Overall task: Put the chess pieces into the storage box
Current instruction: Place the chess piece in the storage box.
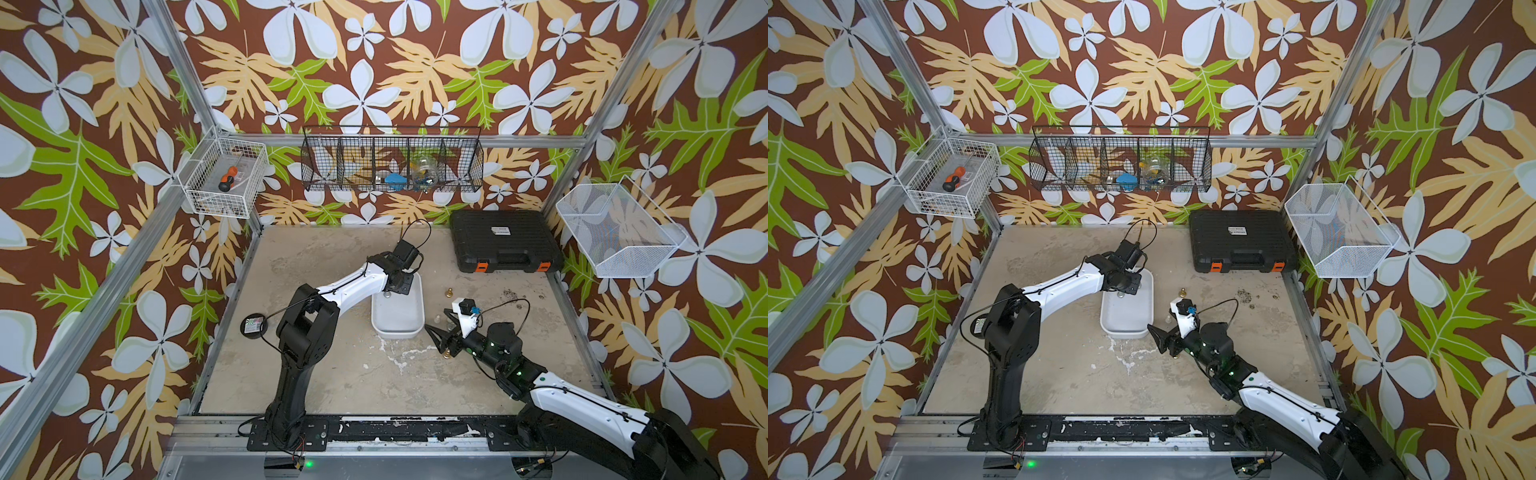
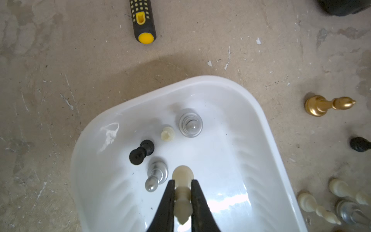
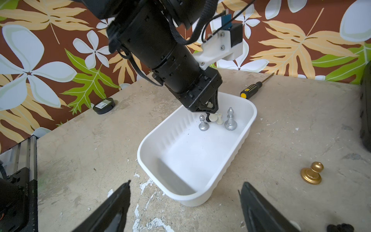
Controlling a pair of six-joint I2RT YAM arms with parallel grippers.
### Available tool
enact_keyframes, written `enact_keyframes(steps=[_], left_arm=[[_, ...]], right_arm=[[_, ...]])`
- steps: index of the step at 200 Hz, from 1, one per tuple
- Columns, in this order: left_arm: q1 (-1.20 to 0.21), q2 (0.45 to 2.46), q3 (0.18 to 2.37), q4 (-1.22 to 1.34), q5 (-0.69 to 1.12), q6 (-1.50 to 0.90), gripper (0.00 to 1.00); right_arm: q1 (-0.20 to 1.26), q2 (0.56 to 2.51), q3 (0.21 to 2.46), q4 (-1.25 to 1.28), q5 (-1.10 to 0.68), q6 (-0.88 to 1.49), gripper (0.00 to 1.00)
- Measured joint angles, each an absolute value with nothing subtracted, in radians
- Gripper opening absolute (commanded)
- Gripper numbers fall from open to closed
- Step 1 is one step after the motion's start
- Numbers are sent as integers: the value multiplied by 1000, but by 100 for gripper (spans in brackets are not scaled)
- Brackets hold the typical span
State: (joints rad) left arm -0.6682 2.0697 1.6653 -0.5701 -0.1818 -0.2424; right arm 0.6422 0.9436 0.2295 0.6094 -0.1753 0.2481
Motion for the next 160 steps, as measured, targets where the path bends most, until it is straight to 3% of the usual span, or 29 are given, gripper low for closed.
enact_keyframes(steps=[160], left_arm=[[-662, 2135, 1661, -564, -178, -252, 9]], right_arm=[[643, 884, 136, 737, -160, 258, 84]])
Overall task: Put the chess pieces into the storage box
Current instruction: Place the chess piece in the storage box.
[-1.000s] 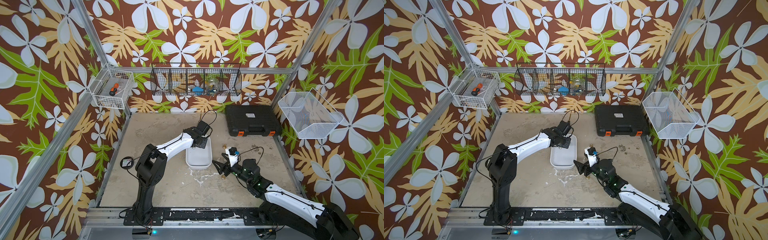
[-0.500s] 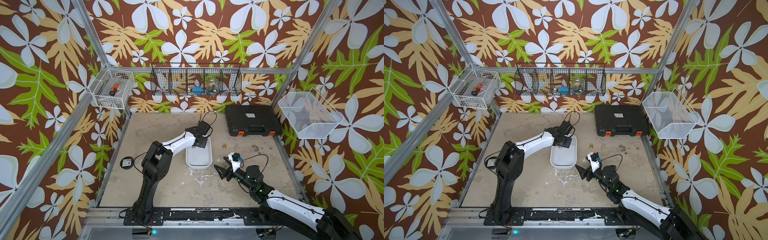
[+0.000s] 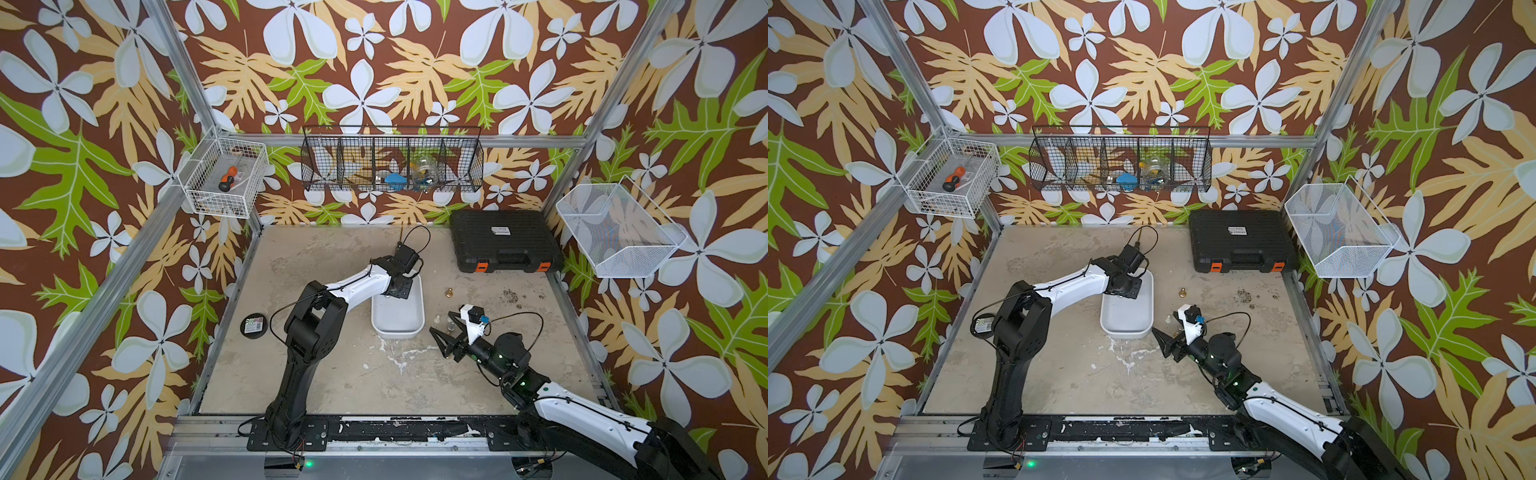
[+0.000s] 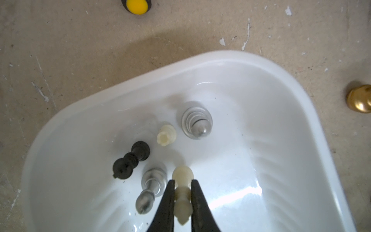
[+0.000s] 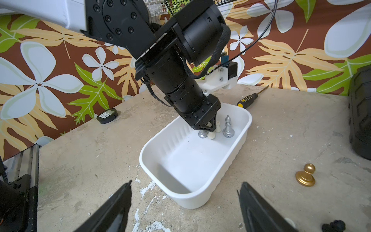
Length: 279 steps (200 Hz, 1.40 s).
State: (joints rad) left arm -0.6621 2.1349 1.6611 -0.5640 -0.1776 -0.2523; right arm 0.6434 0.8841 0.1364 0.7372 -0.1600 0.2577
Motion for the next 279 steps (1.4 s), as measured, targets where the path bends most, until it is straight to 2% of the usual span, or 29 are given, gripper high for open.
enact_keyframes(steps=[88, 127, 151, 186, 242, 279], left_arm=[[-662, 2152, 1661, -562, -175, -252, 11], [-662, 2152, 1661, -559, -175, -252, 16], [-662, 2152, 1661, -559, -176, -251, 24], [-662, 2152, 1661, -558, -176, -250, 31], [-662, 2111, 1661, -556, -175, -253, 32], [-662, 2086, 1657, -545, -184, -252, 26]], right_arm=[[647, 886, 134, 740, -165, 258, 84], [647, 878, 129, 741, -164, 258, 84], [648, 875, 126, 741, -164, 258, 84], [648, 876, 126, 741, -164, 258, 84], [649, 881, 126, 742, -159, 258, 84], [649, 886, 126, 748, -157, 257, 83]])
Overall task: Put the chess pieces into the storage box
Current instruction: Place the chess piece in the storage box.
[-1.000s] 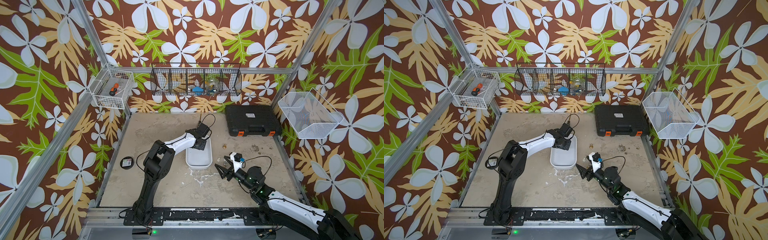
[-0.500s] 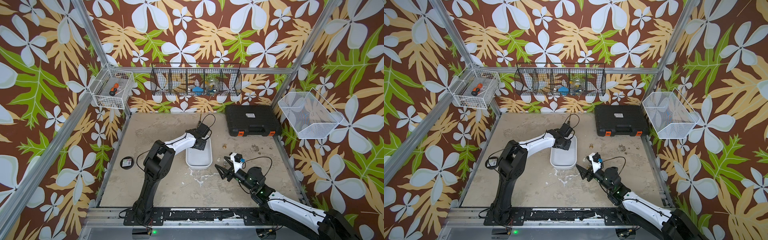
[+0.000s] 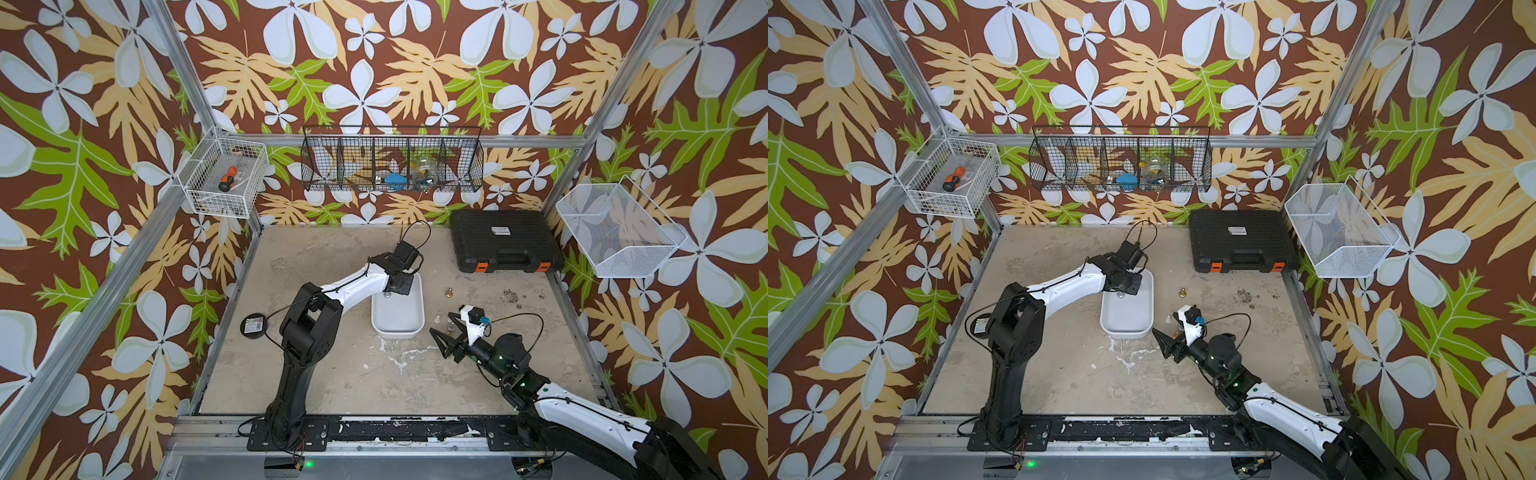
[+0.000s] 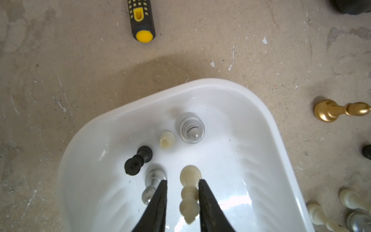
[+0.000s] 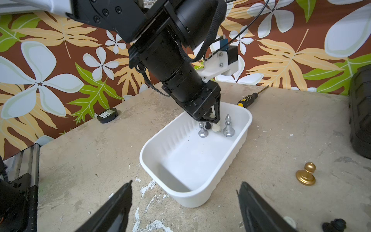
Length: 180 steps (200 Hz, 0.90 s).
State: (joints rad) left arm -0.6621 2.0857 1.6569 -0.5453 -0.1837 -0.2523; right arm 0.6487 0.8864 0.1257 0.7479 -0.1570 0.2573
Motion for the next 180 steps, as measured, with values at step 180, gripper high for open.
enact_keyframes(steps=[180], left_arm=[[-661, 2136, 1608, -507, -186, -234, 28]], right_arm=[[653, 886, 126, 748, -150, 255, 83]])
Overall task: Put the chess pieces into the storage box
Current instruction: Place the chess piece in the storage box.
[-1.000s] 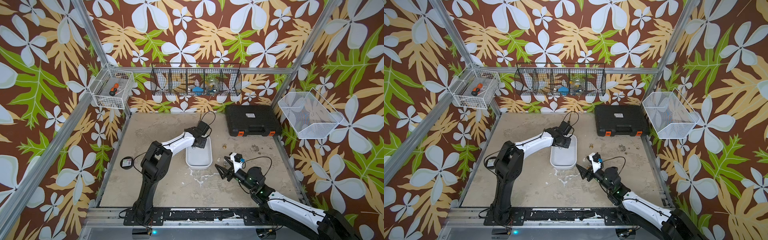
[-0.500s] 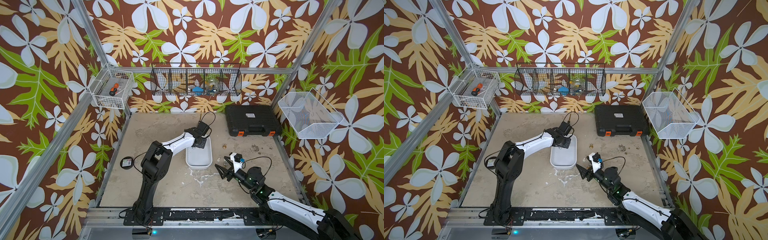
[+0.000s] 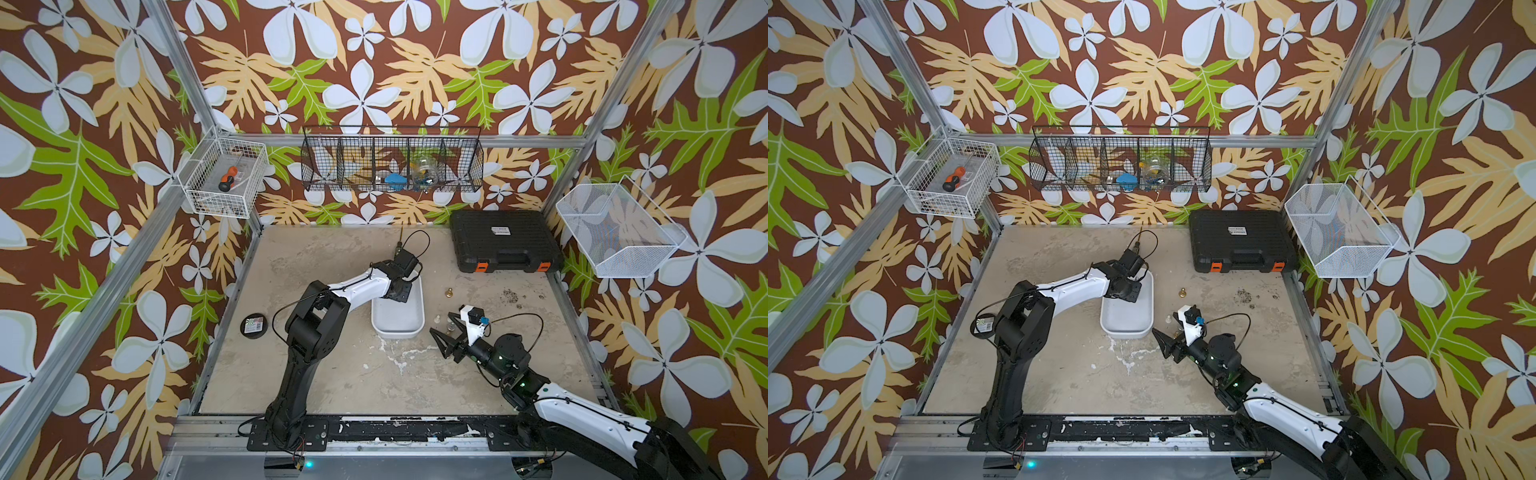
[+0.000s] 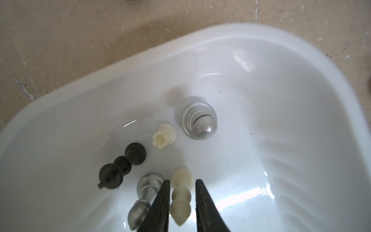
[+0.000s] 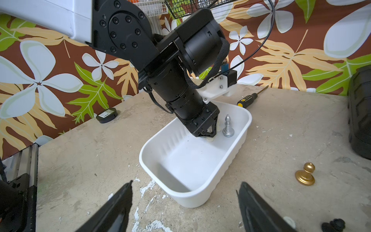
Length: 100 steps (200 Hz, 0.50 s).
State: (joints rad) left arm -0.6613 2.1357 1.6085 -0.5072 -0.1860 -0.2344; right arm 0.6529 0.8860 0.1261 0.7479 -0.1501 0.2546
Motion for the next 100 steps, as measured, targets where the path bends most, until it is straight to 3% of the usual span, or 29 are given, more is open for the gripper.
enact_keyframes(steps=[100], left_arm=[[-661, 2144, 1615, -505, -181, -231, 38]], right_arm=[[654, 901, 133, 748, -151, 254, 83]])
